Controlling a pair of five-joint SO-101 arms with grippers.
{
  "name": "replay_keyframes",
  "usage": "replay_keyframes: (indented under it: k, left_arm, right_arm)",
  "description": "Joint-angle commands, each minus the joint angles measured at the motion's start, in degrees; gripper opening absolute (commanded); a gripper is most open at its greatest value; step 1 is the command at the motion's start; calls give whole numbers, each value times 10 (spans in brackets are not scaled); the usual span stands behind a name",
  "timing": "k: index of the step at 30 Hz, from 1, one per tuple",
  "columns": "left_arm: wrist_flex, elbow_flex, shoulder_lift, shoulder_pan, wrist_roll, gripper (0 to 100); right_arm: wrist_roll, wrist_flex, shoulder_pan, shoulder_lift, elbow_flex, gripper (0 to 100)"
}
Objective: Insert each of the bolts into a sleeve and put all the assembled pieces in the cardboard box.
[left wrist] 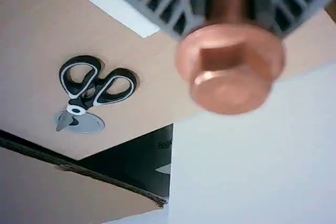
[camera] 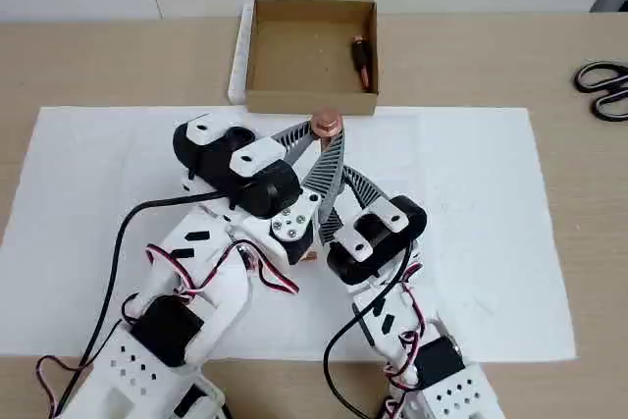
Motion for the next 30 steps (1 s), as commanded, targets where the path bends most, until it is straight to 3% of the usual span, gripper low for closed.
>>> replay_keyframes:
  k: [1,21,27,30]
  left_arm:
    - [-4,3,-6,4,0,6]
    - [-77,90,-10,2,-5,6]
    - [-66,87,-12,2,-127,7]
    - [-26,75,-12,2,-148,9]
  right_arm:
    - [1,1,3,-5,4,5]
    - [2,1,2,-6,4,5]
    - [2,1,3,-9,4,5]
    - [2,1,3,-9,4,5]
